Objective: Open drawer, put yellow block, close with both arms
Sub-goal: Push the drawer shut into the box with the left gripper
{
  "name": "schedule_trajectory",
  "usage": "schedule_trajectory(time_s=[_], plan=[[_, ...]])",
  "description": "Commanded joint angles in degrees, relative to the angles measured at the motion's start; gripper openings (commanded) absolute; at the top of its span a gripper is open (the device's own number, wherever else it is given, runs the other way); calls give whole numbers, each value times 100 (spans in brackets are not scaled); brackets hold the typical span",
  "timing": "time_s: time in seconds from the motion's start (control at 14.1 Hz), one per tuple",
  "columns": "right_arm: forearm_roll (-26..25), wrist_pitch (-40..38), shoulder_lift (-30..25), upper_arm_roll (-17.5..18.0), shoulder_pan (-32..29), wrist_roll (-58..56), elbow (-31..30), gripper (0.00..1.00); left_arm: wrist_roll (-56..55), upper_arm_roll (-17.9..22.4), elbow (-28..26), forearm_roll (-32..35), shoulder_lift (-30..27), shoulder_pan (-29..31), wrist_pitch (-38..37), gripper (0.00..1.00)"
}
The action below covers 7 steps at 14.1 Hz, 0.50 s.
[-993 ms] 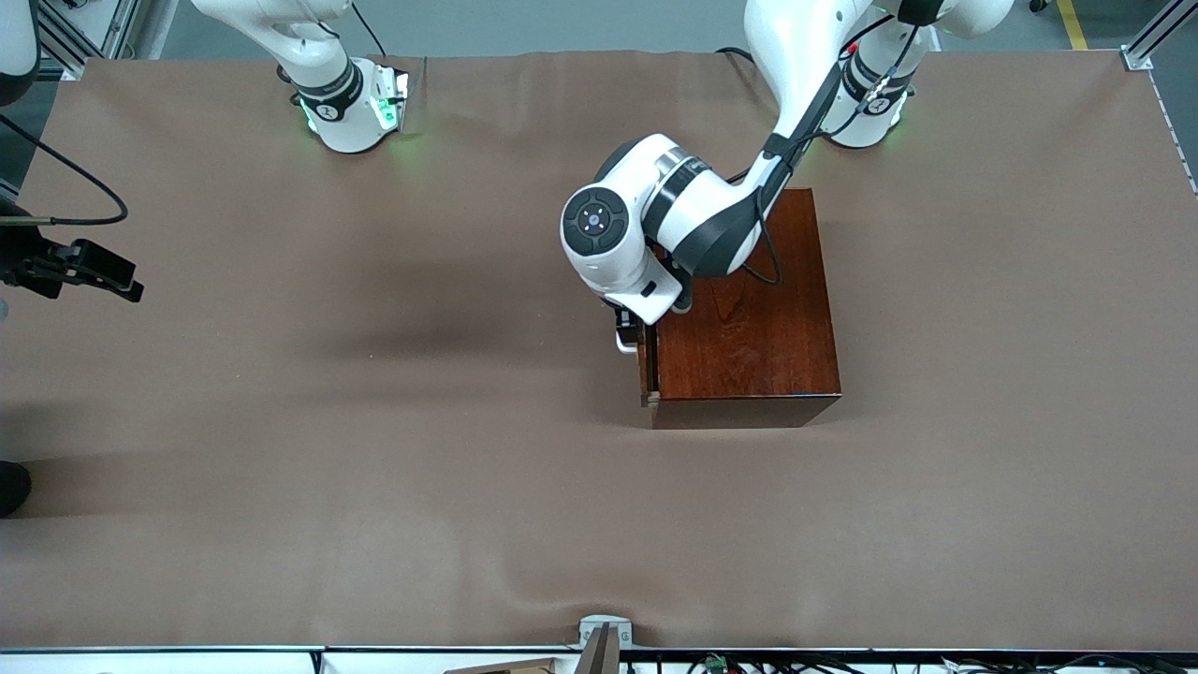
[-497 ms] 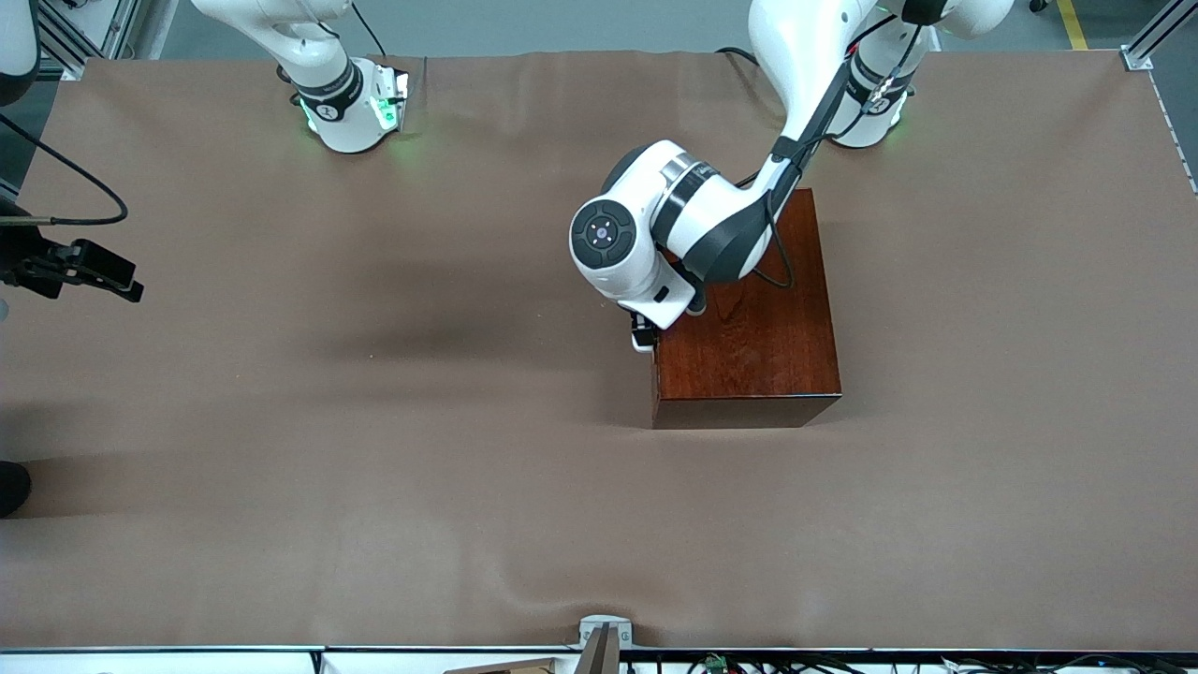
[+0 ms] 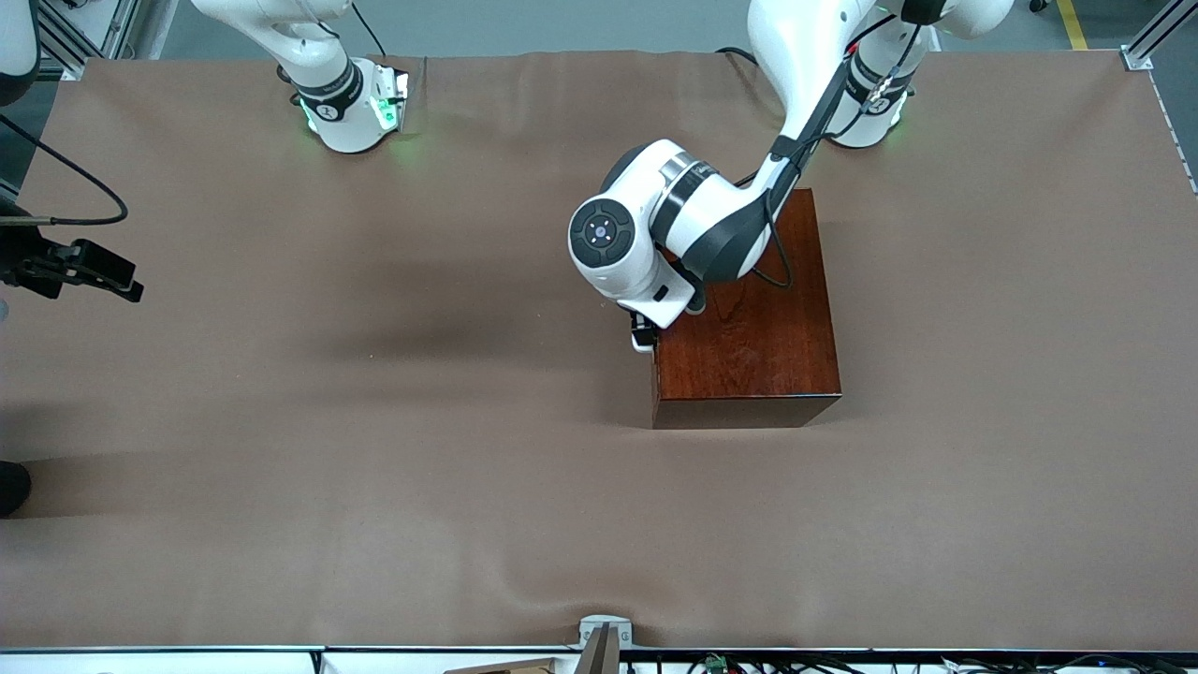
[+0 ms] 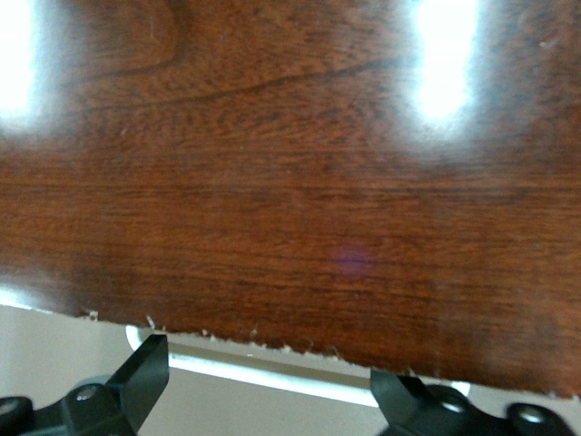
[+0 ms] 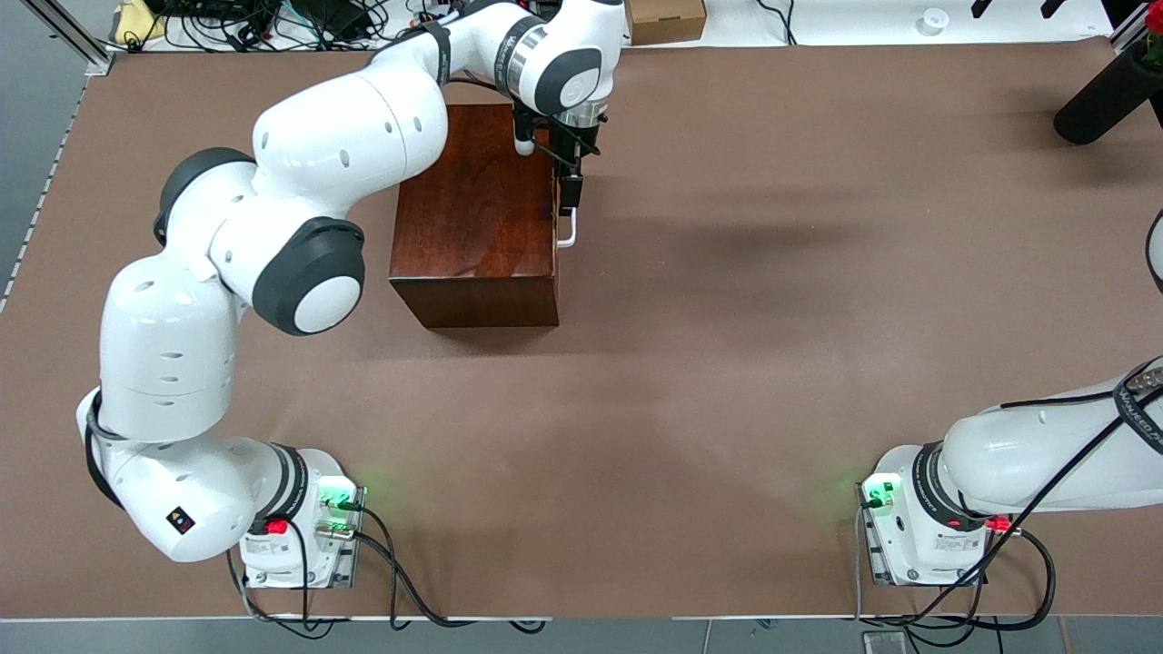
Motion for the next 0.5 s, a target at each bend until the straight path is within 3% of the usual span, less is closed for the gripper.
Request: schedule_trajectory(time_s=[0.0,0.43], plan=[[-9,14,-98,88,-103,13,-51,100,-81,112,240,36,-54,-54,-105,100],[0,22,-98,88,-103,13,-51,100,-37,532,354,36,-203,-27,-8,100]])
